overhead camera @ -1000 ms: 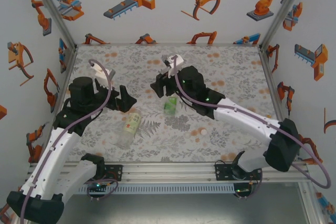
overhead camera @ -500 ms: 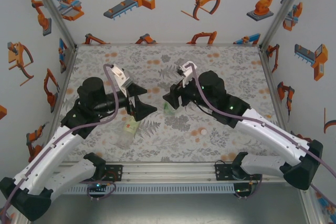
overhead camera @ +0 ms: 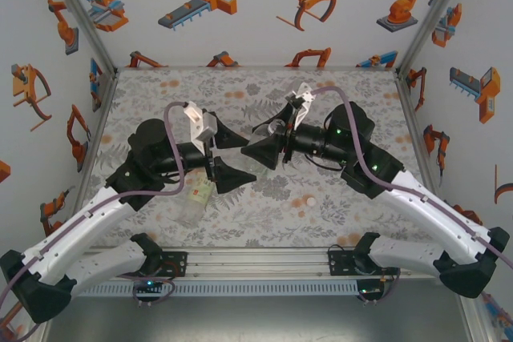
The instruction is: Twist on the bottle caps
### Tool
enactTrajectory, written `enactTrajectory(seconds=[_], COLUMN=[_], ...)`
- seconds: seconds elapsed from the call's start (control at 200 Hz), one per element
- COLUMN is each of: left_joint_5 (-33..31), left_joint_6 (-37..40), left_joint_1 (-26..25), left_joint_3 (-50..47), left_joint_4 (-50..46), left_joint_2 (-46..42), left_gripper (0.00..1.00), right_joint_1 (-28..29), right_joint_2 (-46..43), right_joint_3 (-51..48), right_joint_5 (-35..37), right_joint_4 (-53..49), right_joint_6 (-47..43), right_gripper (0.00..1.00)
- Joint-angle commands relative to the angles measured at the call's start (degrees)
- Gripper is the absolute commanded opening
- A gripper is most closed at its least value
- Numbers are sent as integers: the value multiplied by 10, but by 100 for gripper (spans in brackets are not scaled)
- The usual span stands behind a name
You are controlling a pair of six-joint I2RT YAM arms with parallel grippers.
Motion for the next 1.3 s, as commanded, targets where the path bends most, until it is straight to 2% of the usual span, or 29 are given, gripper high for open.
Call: enactTrajectory(seconds=[0.0,0.376,0.601,0.666,0.791,0.896,1.112,1.292], left_joint_5=[26,47,36,22,-2,-11,-17,-19], left_joint_6=[-26,-5,8,8,3,-9,-23,-33], left_joint_1=[-8,-33,-46,-49,-54,-55,-58,-59], left_joint_3=[24,60,63,63,59,57,68,76], left_joint_4=[57,26,19,27,50,73,108,135], left_joint_2=[0,36,43,43,40,39,46,59], left_gripper=[98,80,54,48,43,41,40,40], right_joint_1=[0,1,1,1,0,1,1,1], right_joint_2=[2,24,16,11,-10,-40,-70,-60], right_joint_3=[21,43,41,39,31,11,-17,-45], right_joint_5=[-59,-96,-88,-80,-46,-5,55,69], right_joint_4=[65,89,83,78,78,103,167,257], right_joint_6=[46,72,69,69,70,72,108,164], right_gripper=[40,38,38,45,71,82,85,77])
